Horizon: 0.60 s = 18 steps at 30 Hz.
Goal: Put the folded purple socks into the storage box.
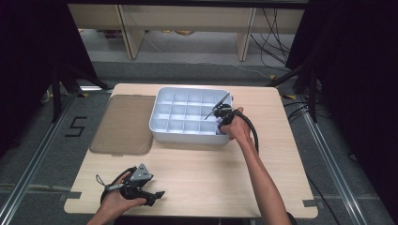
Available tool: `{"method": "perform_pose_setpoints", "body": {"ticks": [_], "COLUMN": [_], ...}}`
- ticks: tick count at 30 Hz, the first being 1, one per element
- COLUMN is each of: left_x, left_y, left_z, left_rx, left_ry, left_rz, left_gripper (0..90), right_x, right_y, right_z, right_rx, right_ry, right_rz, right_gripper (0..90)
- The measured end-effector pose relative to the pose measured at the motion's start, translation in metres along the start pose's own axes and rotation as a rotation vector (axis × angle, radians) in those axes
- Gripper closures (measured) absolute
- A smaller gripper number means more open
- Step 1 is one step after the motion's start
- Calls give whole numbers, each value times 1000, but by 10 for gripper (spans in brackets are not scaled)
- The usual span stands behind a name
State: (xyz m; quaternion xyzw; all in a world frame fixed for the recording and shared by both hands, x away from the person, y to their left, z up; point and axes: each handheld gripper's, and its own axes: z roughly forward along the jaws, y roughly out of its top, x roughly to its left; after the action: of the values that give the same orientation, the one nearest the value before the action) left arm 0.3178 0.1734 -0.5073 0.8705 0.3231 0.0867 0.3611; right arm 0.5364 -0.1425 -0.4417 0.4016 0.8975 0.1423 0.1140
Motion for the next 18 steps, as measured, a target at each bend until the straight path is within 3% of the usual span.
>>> {"method": "perform_pose_setpoints", "body": {"ticks": [2, 10, 13, 18], "left_x": [1, 0, 1, 1], "left_y": [0, 0, 0, 0], "left_z": [0, 1, 0, 1], "left_rx": [4, 8, 7, 6], "left_ry": [-2, 1, 3, 5], "left_rz": [19, 25, 28, 3], "left_gripper": [229, 229, 229, 229], "right_x": [-1, -3, -2, -12], "right_y": [-1, 0, -1, -7], "right_z": [6, 8, 2, -21], "right_rx": [15, 28, 4, -78], "right_ry": [5, 20, 15, 49], "right_rz": [4, 14, 21, 54], "right_gripper": [846, 839, 780, 734]}}
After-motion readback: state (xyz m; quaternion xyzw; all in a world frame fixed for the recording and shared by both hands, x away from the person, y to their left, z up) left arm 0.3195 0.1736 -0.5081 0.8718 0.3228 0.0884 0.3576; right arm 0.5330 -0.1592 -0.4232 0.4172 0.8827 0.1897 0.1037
